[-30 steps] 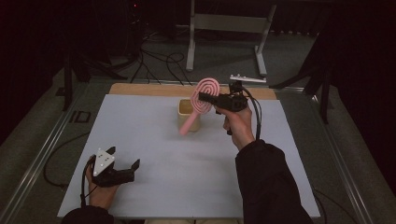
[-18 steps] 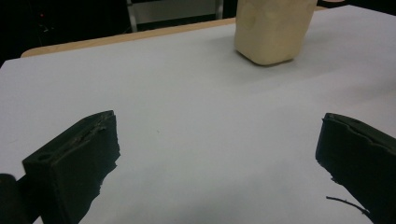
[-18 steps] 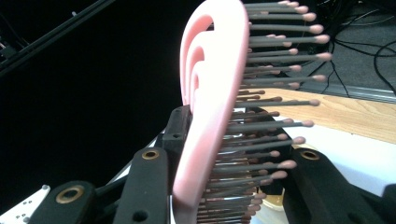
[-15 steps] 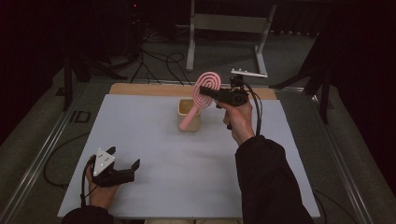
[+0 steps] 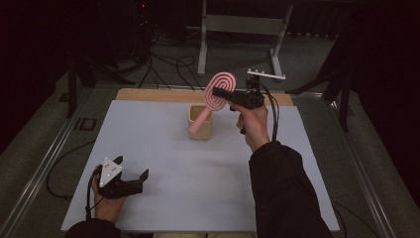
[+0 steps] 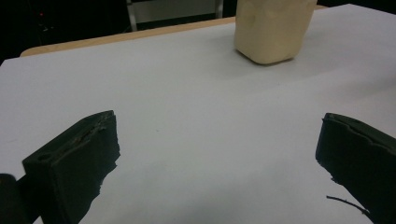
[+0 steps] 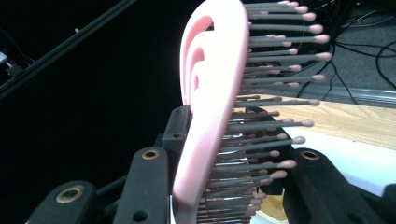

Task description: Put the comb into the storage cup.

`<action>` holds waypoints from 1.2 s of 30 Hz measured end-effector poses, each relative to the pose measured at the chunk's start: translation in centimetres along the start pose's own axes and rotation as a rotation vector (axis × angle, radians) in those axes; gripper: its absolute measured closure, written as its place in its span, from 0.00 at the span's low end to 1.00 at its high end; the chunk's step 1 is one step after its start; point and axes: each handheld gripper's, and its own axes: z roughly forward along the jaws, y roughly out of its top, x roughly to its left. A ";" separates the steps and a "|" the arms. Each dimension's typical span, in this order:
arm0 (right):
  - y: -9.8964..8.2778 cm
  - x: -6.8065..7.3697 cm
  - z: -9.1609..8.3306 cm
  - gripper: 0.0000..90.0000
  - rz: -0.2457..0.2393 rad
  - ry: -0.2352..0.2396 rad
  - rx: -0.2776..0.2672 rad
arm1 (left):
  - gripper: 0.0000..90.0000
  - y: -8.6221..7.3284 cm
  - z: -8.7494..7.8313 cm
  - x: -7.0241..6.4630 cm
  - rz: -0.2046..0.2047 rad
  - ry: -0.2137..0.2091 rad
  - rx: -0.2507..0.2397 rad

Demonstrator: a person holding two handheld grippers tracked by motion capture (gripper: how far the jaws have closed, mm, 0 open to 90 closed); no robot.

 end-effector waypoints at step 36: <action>1.8 -0.8 0.4 0.71 0.036 -0.042 -0.055 | 0.00 0.0 0.1 -0.1 0.000 -0.005 -0.001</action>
